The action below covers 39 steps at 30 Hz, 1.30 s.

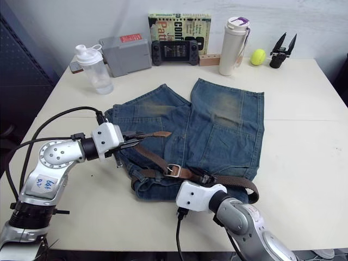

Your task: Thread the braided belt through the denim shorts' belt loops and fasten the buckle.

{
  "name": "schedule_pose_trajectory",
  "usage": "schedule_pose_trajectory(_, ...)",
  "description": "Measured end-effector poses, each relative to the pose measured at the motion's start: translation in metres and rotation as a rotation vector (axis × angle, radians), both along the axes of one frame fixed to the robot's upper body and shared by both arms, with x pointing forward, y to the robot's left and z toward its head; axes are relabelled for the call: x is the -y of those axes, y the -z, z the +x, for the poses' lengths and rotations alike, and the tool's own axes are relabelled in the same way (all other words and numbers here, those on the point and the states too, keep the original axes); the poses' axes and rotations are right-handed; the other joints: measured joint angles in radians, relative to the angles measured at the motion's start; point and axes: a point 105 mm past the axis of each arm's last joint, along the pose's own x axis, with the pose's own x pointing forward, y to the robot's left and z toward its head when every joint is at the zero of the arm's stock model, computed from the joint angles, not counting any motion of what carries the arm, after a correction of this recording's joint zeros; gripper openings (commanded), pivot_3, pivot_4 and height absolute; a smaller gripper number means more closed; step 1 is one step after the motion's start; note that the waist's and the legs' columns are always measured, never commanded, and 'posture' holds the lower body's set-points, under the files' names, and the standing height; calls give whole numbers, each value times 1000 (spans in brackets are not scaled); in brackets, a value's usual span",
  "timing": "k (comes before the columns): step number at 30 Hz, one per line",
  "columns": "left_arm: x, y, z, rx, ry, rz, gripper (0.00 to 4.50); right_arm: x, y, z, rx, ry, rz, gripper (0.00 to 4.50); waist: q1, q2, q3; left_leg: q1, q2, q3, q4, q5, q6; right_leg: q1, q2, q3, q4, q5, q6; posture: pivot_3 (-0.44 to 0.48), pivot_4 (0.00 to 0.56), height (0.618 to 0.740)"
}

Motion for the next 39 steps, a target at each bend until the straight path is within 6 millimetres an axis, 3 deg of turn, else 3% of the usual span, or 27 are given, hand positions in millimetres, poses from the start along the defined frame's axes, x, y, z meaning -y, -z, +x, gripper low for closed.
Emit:
schedule_pose_trajectory(4,0,0,1,3,1,-6,0,13,-7,0,21,1,-30,2925,0,0,0,0,0,0,0,0,0,0,0,0,0,0,0,0,150,731)
schedule_pose_trajectory(15,7,-11,9,34,0,-48,0,13,-5,12,69,-5,-72,2925,-2,-1,0,0,0,1,0,0,0,0,1,0,0,0,0,0,150,731)
schedule_pose_trajectory(19,8,-11,10,30,-5,-60,0,5,-6,21,91,3,-58,2925,-3,-1,0,0,0,1,0,0,0,0,1,0,0,0,0,0,150,731)
schedule_pose_trajectory(30,11,-5,10,8,-16,-72,0,-15,2,21,78,-11,-74,2925,-4,-1,0,0,0,1,1,0,0,0,1,0,1,0,0,0,150,731)
schedule_pose_trajectory(36,10,-1,8,-2,-18,-71,0,-15,3,22,85,4,-102,165,-4,-1,0,0,0,1,1,0,0,0,1,0,1,0,0,0,150,731)
schedule_pose_trajectory(39,9,1,7,-9,-22,-67,0,-15,2,22,95,7,-104,68,-4,-1,0,0,0,1,0,0,0,0,1,0,1,0,0,0,150,731)
